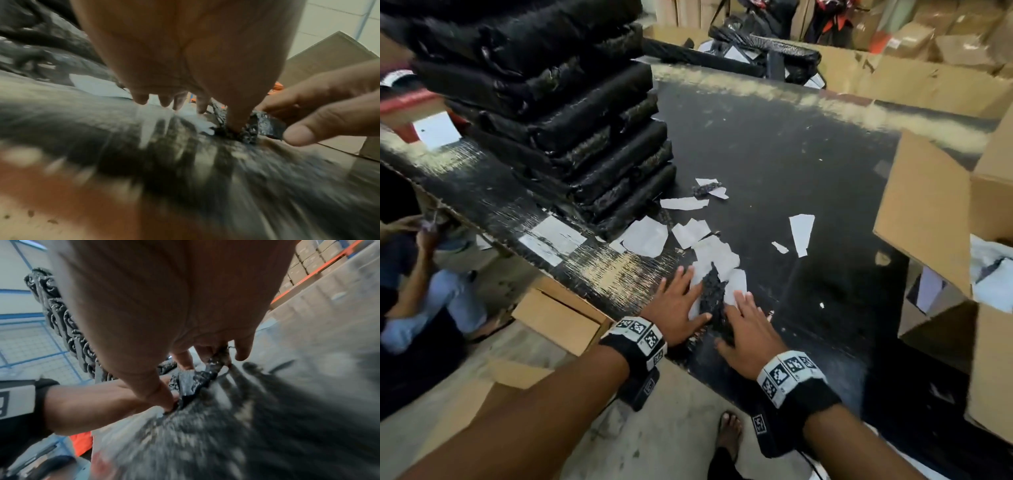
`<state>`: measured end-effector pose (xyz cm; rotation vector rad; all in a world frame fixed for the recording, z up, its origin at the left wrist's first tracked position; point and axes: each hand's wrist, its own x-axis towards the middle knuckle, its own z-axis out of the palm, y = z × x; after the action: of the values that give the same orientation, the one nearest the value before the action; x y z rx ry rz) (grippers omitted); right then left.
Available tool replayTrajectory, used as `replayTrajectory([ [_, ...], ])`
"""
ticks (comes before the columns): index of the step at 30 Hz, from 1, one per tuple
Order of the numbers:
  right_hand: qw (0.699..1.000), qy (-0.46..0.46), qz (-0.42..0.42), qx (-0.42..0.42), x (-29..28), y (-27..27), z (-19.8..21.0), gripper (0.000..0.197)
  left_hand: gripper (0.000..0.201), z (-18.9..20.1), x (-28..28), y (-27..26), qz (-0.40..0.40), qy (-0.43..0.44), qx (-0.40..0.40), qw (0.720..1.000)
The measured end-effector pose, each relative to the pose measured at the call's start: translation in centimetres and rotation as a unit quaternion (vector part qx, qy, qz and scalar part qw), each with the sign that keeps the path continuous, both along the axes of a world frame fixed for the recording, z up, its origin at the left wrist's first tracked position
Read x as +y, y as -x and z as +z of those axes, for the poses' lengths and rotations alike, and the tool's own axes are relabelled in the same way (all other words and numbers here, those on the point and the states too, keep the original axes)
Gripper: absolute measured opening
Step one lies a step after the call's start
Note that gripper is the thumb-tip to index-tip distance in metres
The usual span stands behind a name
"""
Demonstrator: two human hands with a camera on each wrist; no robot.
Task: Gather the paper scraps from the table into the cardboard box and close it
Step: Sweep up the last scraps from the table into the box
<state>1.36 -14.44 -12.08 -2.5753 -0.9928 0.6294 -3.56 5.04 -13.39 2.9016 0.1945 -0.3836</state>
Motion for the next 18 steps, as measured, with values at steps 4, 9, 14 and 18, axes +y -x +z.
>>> replayTrajectory([
  [4,0.99,-0.118,-0.061,-0.05,1.3,-3.5,1.7,0.048,0.069,2.1,1.9,-3.4,0.03,0.056,-0.169,0.984],
  [9,0.969,-0.113,-0.193,-0.105,1.0,-9.1,1.7,0.061,0.095,0.9,6.7,-5.1,0.182,0.015,-0.158,0.971],
  [14,0.963,0.014,-0.265,-0.049,0.6,-14.1,-0.3,0.092,0.108,-1.6,8.1,-7.5,0.241,0.055,-0.059,0.967],
  [18,0.983,-0.002,-0.184,-0.023,2.0,-13.9,-0.9,0.082,0.106,-1.8,6.1,-9.8,0.11,0.14,-0.074,0.981],
])
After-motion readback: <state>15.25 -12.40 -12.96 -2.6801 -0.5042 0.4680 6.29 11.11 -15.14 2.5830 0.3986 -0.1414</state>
